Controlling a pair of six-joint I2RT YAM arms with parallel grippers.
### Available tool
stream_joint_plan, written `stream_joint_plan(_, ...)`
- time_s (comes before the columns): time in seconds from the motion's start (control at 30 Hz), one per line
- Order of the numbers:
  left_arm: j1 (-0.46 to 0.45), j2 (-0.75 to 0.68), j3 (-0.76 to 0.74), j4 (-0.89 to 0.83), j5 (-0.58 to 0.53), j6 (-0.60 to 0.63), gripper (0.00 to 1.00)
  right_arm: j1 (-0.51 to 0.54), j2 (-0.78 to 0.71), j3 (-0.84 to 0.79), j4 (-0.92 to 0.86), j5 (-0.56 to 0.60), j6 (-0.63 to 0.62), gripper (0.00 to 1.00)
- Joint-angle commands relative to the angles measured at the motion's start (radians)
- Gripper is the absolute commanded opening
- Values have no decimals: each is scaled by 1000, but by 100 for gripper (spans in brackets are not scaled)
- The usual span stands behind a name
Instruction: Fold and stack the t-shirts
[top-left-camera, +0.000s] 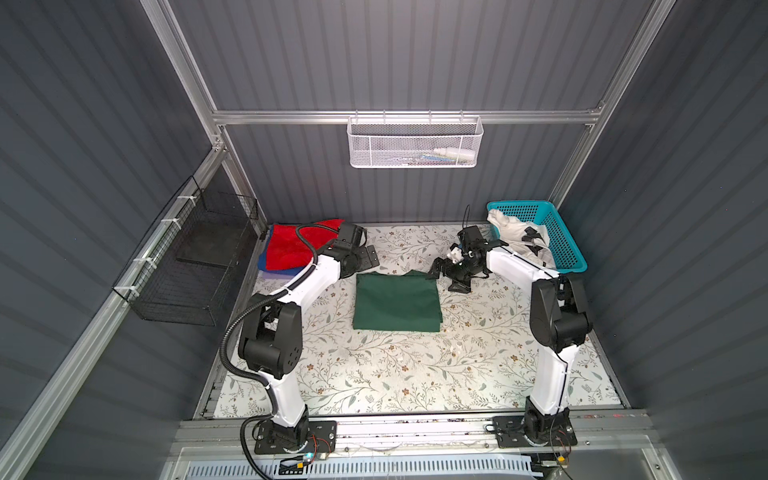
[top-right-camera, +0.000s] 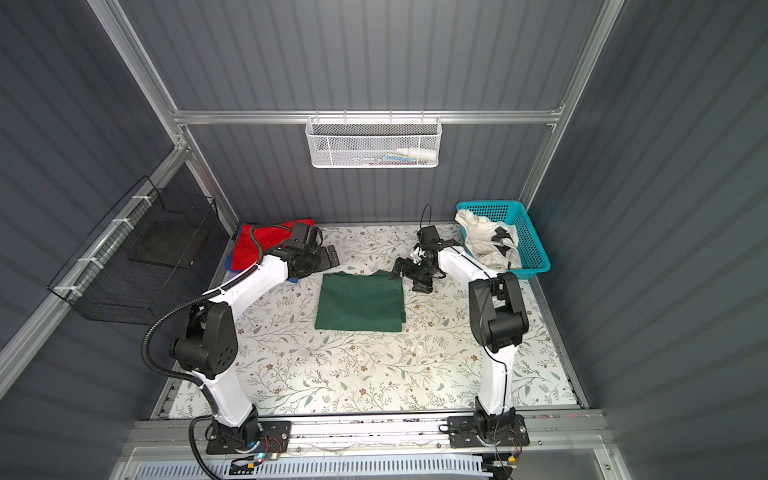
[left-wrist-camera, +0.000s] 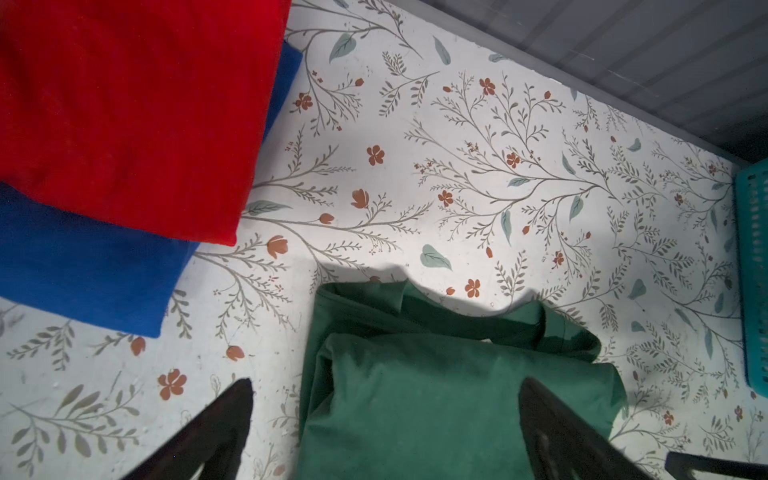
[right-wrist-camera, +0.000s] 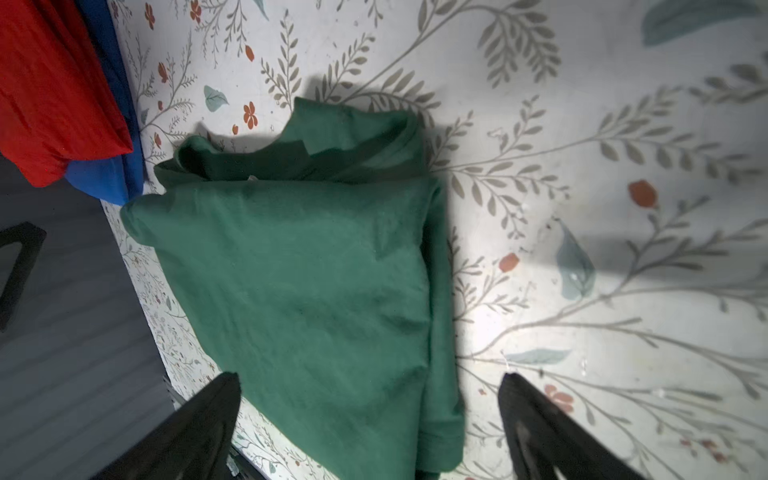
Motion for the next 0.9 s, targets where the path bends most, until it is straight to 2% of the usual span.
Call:
stream_joint_plan(0.0,-3,-45,-77,-7,3,31,100,-2,-39,-26,2,46,-19,99)
stream_joint_plan(0.17,-2,-55,-186,9,67,-3,100,-2,-56,-66,19,21,-14,99)
stream_joint_plan(0.4,-3,-77,-322,80,124,-46,92,-2,-99,-154,72,-24,17,99)
stream_joint_plan(0.67,-4,33,-330,166,177,-65,88,-1,-138,-219,117,-65,57,99)
stream_joint_plan(0.77,-12,65,-326,213,210,-83,75,-2,-150,-227,119,-64,60,99)
stream_joint_plan(0.87,-29,72,-323,230,204,-93,52,-2,-162,-236,112,-50,54,99)
